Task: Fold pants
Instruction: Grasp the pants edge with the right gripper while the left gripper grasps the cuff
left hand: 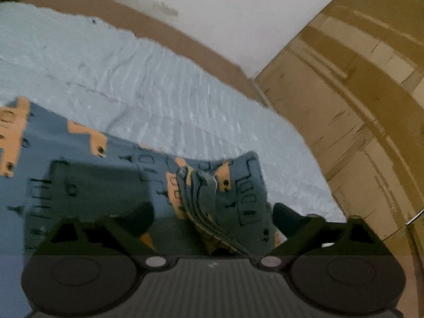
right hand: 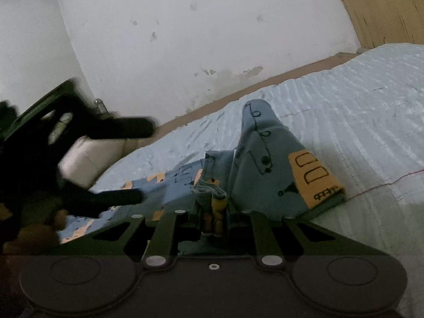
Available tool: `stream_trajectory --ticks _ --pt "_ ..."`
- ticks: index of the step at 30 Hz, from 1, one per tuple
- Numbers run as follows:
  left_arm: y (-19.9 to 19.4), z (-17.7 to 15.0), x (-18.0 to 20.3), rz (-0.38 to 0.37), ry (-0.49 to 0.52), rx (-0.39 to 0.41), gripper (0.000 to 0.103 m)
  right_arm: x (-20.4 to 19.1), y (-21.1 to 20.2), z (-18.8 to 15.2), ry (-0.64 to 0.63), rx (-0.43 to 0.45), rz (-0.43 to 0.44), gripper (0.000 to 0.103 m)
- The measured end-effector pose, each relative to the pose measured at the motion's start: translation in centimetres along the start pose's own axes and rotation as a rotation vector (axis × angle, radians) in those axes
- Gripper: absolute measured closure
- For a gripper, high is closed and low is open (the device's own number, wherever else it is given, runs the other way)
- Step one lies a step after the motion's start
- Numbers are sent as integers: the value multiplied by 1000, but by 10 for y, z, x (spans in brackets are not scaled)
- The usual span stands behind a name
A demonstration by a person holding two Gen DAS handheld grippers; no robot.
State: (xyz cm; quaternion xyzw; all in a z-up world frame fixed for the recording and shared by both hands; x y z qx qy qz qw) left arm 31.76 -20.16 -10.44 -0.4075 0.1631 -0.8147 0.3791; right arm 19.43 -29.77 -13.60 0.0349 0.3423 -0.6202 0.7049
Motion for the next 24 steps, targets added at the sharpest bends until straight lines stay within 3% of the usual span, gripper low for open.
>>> stream_trajectory --ticks 7,9,11,13,19,24 --pt "23 -6 -5 43 -34 -31 37 6 -4 -3 26 17 41 86" --pt "25 -6 -7 52 -39 -34 46 5 -3 -3 25 18 42 86" --pt "26 -6 -10 60 -48 -41 65 5 -2 -3 22 20 43 86" --pt "29 -7 -11 59 -57 -48 74 4 -2 -4 19 20 43 86" --pt "30 -7 -13 82 -60 -46 91 4 -1 -4 12 20 39 86" --pt "29 -8 -10 103 -38 -29 93 3 -1 -5 4 20 37 86"
Point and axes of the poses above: each gripper's, at about its wrist camera, not at the fingertips, and y roughly the way its jaws point, x to its right, z to its top, the point moved 6 cm from there along y, roughly the way its jaws point, and after that the axes turned 5 degrees about y, right-handed, at the moved point
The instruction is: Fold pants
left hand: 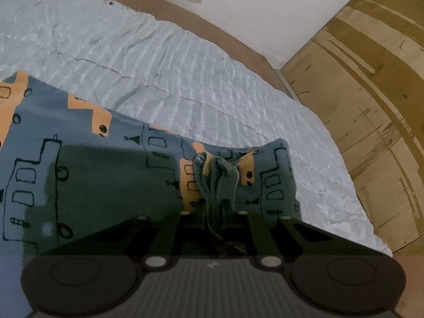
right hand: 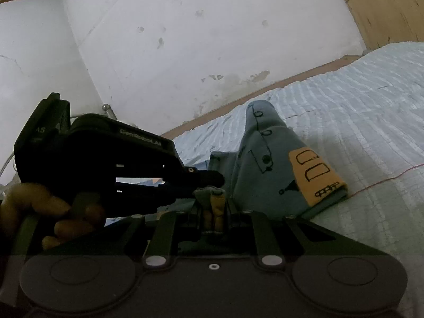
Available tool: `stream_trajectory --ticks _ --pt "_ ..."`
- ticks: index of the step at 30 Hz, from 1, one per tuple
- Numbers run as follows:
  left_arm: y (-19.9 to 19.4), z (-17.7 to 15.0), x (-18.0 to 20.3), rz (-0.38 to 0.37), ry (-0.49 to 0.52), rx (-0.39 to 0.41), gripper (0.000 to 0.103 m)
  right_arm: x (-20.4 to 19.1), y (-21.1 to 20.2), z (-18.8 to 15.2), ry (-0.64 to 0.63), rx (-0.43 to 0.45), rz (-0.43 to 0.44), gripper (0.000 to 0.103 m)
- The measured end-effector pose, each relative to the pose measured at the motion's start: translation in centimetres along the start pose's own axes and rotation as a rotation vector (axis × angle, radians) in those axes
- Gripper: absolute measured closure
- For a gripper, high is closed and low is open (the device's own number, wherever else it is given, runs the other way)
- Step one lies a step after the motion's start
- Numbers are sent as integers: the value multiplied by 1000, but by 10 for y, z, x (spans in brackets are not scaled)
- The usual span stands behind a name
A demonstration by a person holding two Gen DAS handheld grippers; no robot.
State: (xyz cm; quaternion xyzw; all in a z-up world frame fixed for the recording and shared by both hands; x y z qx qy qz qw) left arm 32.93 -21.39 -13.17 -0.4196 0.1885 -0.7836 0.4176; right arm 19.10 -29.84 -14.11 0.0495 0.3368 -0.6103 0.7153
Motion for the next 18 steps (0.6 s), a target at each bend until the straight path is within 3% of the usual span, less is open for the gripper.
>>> stream_trajectory --ticks 5,12,18 --pt "-7 0 10 24 38 31 94 -3 0 0 -17 6 -18 86" --pt "-41 11 28 -10 92 98 94 -37 -16 11 -175 56 -119 85" --pt "-77 23 26 -10 116 142 94 -68 -28 25 -208 88 -121 85"
Point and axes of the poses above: each gripper's, at about its wrist camera, not at the fingertips, and y roughly the way its jaws point, x to its right, z to its top, the point moved 6 cm from there along y, roughly the way its jaws point, and after that the axes turned 5 degrees about y, right-handed, at the moved point
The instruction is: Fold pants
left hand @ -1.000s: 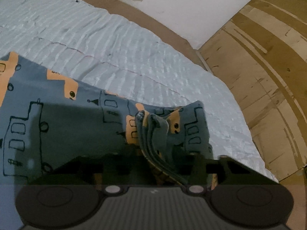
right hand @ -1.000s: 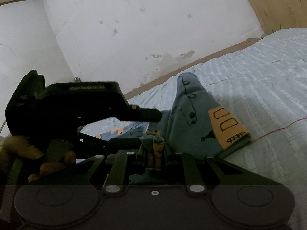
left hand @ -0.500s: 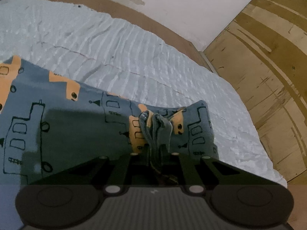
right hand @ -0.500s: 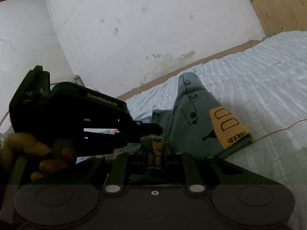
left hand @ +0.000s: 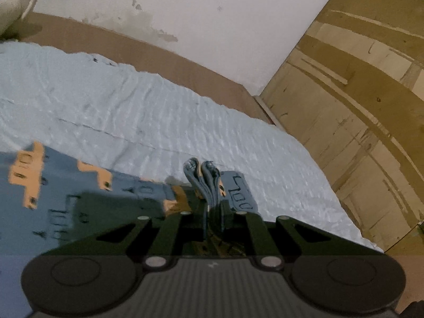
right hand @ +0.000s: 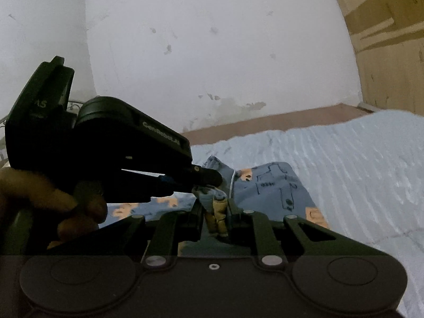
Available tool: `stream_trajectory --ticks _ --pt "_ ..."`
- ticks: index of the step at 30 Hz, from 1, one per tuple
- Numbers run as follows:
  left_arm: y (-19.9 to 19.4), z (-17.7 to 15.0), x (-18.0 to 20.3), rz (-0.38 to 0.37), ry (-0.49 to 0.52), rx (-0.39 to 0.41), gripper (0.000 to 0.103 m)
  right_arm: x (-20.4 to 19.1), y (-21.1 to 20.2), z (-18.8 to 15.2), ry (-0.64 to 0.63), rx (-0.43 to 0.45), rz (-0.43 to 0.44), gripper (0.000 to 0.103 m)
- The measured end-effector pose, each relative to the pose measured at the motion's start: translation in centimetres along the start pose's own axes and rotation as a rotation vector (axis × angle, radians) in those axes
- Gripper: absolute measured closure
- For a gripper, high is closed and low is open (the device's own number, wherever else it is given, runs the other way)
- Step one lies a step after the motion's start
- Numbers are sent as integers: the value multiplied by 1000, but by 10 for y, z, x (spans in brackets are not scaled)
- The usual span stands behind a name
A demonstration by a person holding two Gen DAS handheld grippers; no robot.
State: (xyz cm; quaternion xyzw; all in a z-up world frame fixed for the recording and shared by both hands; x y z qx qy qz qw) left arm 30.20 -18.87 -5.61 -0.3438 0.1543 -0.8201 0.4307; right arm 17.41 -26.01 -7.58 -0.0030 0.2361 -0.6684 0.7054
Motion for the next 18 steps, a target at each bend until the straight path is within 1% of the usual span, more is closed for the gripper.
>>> stream_trajectory --ticks 5,10,14,18 --pt "-32 7 -21 38 17 5 94 -34 1 4 -36 -18 41 85" --pt "-60 4 -52 92 21 3 94 -73 4 -4 -90 -59 98 85" --pt "-69 -7 -81 127 -10 -15 94 -101 12 -19 -138 -118 140 85" --pt "-66 -21 -108 148 -45 -42 94 -120 24 -41 -186 -185 157 85"
Point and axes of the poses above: each gripper's, at about its wrist camera, not at the fingertips, and y roughly the way its jaws point, x to its right, z to its top, the point moved 6 cm from there along y, roughly the way its jaws point, and after that the axes turned 5 degrees about y, right-handed, at the moved point
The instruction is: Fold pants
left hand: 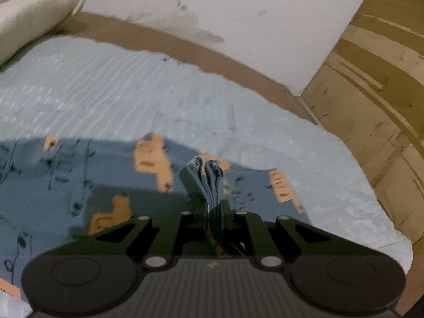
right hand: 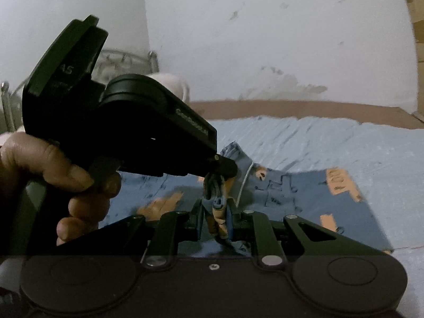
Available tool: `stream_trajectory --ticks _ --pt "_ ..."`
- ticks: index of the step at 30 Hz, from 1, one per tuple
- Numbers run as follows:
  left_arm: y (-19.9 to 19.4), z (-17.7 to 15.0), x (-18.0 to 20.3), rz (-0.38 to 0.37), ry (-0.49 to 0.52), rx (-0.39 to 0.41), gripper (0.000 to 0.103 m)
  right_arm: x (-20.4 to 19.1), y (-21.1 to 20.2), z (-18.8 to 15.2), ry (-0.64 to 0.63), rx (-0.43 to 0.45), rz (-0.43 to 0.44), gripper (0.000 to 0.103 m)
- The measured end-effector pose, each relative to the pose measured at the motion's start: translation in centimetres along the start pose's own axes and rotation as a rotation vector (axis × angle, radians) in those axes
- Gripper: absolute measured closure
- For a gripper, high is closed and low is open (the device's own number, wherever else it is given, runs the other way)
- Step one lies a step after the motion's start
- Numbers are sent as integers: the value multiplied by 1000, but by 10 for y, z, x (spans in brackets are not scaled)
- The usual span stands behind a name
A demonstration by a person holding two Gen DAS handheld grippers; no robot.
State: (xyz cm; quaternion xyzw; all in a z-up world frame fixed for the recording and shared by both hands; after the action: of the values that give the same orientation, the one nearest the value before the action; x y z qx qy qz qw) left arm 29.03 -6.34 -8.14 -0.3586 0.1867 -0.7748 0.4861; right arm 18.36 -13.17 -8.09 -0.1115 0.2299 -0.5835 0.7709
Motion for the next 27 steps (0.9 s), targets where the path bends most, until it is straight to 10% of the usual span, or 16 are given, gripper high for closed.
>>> stream_trajectory --ticks 7,15,18,20,27 --pt "9 -13 -22 -11 -55 -20 94 0 26 -9 -16 -66 7 79" --pt "14 -20 -28 -17 -44 -18 91 25 -23 -8 -38 -8 1 18" --pt "10 -22 -29 37 -36 13 67 47 -33 -5 -53 20 -74 3" --pt "6 -20 -27 79 -17 39 34 68 -32 0 -50 30 -148 1" --pt "17 -11 -25 248 31 42 20 130 18 32 -105 -16 -337 1"
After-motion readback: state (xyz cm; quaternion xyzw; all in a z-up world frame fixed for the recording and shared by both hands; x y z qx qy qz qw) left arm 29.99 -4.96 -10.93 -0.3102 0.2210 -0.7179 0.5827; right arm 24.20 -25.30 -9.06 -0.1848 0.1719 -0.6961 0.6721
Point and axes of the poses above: each gripper's, at about its wrist camera, not at the fingertips, and y roughly the way its jaws point, x to its right, z to its top, the point moved 6 cm from there along y, roughly the way its jaws point, and after that the axes turned 5 degrees about y, right-handed, at the moved point
